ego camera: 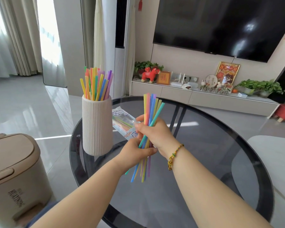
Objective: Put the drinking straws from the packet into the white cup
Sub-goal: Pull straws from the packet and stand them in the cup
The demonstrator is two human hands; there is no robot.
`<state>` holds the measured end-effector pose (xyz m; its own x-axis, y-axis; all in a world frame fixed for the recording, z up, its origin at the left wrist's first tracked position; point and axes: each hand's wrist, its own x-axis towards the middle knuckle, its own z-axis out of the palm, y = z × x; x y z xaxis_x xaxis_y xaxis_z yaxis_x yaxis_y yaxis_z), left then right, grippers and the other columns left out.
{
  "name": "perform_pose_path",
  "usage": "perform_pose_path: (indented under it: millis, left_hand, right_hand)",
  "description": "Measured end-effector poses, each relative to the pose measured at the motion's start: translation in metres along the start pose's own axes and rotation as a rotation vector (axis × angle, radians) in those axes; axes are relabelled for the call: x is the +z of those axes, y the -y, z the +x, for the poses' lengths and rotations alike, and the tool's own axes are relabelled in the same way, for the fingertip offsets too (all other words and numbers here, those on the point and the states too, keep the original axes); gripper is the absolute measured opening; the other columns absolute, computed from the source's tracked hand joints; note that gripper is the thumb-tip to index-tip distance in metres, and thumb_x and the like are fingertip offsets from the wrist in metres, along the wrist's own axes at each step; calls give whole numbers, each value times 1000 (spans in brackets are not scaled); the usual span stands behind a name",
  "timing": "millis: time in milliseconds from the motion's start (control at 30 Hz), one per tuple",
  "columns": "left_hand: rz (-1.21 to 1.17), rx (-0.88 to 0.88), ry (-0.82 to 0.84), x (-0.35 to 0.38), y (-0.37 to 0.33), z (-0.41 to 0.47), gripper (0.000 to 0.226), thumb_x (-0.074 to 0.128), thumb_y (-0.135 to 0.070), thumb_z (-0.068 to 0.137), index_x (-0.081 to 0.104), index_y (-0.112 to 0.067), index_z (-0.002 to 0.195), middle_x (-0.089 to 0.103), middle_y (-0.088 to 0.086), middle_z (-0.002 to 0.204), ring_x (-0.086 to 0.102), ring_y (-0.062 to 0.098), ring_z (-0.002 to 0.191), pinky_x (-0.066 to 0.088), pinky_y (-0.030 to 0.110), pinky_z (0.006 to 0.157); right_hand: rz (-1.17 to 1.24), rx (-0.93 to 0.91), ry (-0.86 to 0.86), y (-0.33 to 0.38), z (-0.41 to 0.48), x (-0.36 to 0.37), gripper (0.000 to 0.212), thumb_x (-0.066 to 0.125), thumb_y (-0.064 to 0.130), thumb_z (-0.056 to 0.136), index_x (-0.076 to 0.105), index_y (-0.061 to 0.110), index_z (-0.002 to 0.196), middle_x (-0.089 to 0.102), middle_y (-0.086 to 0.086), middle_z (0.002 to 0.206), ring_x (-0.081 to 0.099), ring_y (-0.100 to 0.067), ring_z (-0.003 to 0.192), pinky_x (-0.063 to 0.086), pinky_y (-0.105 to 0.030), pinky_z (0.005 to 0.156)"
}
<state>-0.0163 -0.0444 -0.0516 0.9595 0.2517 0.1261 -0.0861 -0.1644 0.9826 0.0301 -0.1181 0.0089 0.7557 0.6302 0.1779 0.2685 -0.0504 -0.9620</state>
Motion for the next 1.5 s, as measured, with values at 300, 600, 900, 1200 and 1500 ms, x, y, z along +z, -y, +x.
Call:
perform_pose_path:
  millis: [300,600,900,1200,1500]
  left_hand:
    - [-19,-78,82,-4,7,-10,23,52,-7,87,48,-16,66,49,-4,53,48,4,42,45,17,53]
    - [97,65,-115,-56,-35,-15,8,64,-12,80,59,-19,80,53,1,65,49,11,55,43,14,51]
    - [-58,278,-631,-143,-61,-24,34,50,6,81,61,-24,70,62,-19,56,53,-2,54,42,9,51]
    - [222,18,-22,-179,-83,22,89,78,-32,61,28,-23,134,54,3,117,52,18,112,34,43,109]
    - [333,-28,-1,-179,-95,61,12,67,-26,73,58,-26,81,63,-3,83,61,10,78,51,24,75]
  right_hand:
    - [187,-69,-152,6,14,-2,25,53,8,84,53,21,62,50,8,34,49,-3,36,45,-11,42]
    - [262,-39,13,31,35,31,38,51,24,90,47,17,53,47,8,33,57,-7,42,51,-22,50]
    - [467,-219,-100,83,74,32,46,48,24,92,44,21,46,42,8,31,50,-5,32,47,-38,66]
    - [542,-181,-53,85,83,46,48,46,24,93,45,20,45,43,7,31,51,-6,32,51,-33,60]
    - [559,-179,-66,95,91,47,47,44,27,93,42,16,48,44,7,29,52,-5,32,51,-37,67]
